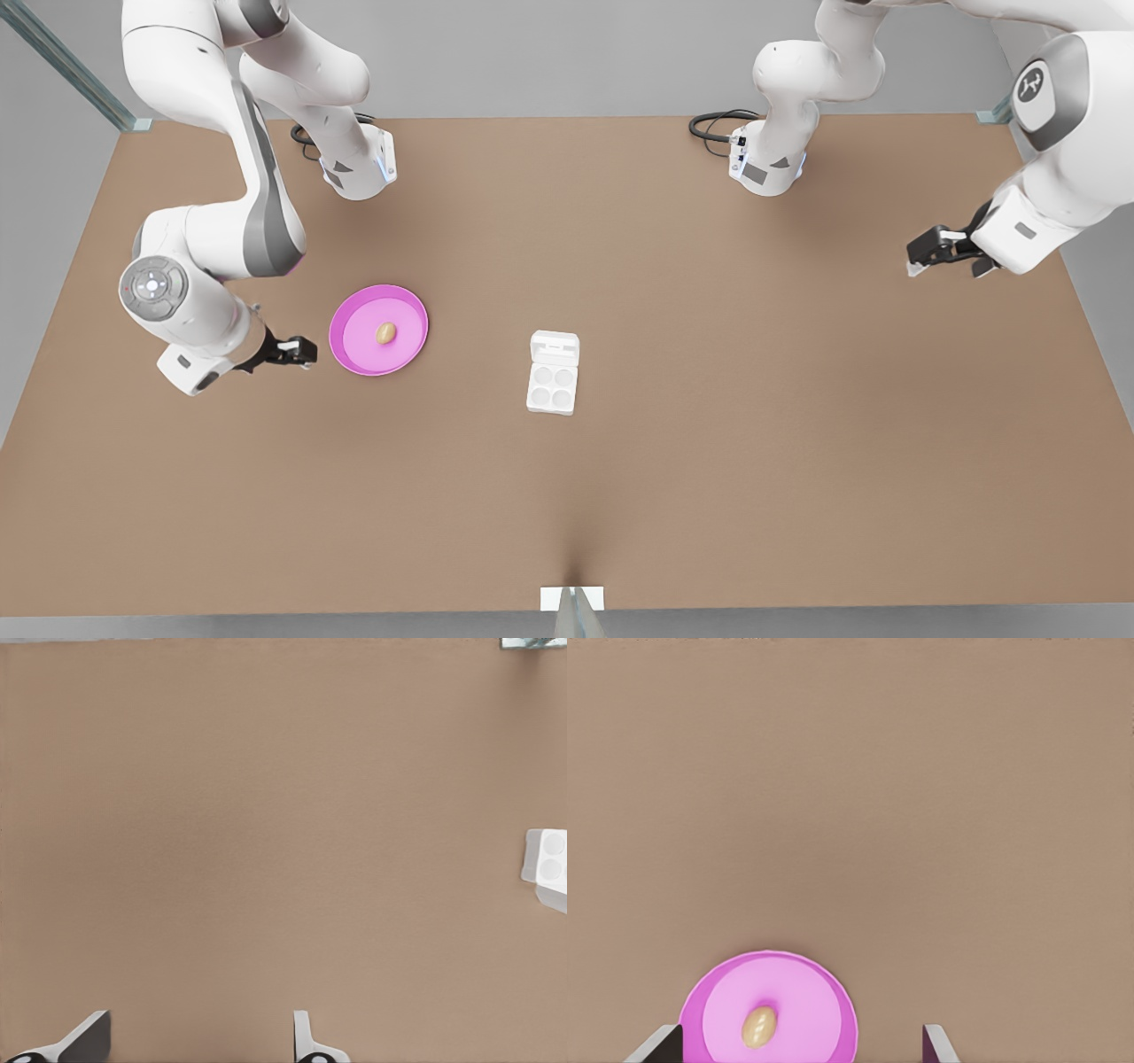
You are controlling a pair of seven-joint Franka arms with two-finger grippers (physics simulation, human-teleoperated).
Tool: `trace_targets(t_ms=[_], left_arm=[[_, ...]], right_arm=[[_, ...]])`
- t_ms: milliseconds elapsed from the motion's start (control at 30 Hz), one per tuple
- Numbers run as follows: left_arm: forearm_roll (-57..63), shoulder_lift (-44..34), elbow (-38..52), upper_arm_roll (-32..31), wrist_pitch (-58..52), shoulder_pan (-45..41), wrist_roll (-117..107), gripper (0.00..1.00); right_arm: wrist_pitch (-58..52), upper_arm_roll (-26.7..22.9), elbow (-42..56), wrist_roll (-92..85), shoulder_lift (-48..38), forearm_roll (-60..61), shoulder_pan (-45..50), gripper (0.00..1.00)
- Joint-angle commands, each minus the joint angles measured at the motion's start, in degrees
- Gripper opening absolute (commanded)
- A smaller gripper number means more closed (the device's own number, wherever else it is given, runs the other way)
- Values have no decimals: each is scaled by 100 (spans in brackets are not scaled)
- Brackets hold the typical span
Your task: Pack egg into the box and close the box lid
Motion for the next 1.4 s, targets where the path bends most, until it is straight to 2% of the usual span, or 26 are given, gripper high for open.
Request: trace_targets(t_ms=[0,167,200,300,400,433,633,900,1167,1367], left_arm=[[47,0,0,2,195,-9,191,100],[64,474,18,19,212,-132,199,100],[65,518,18,19,221,-114,217,100],[56,545,18,28,212,-123,217,100],[56,545,9,28,186,-123,217,100],[56,545,9,28,177,-123,217,100],[56,580,9,28,124,-132,217,100],[56,580,9,28,10,-132,217,100],[56,580,9,28,1,-132,226,100],[56,580,-17,28,1,-123,226,100]], right_arm=[[114,-7,11,374,59,-19,-2,100],[-115,-7,-59,294,955,78,-125,100],[455,-7,-603,286,929,69,-134,100],[1897,37,-1272,329,956,78,-46,100],[2451,274,-1887,883,920,69,-37,100],[2943,292,-2133,927,920,69,-46,100],[3708,292,-2784,1182,912,69,112,100],[3788,292,-3206,1375,876,69,173,100],[3779,476,-4067,1683,217,78,94,100],[4104,494,-4287,1692,270,78,-81,100]])
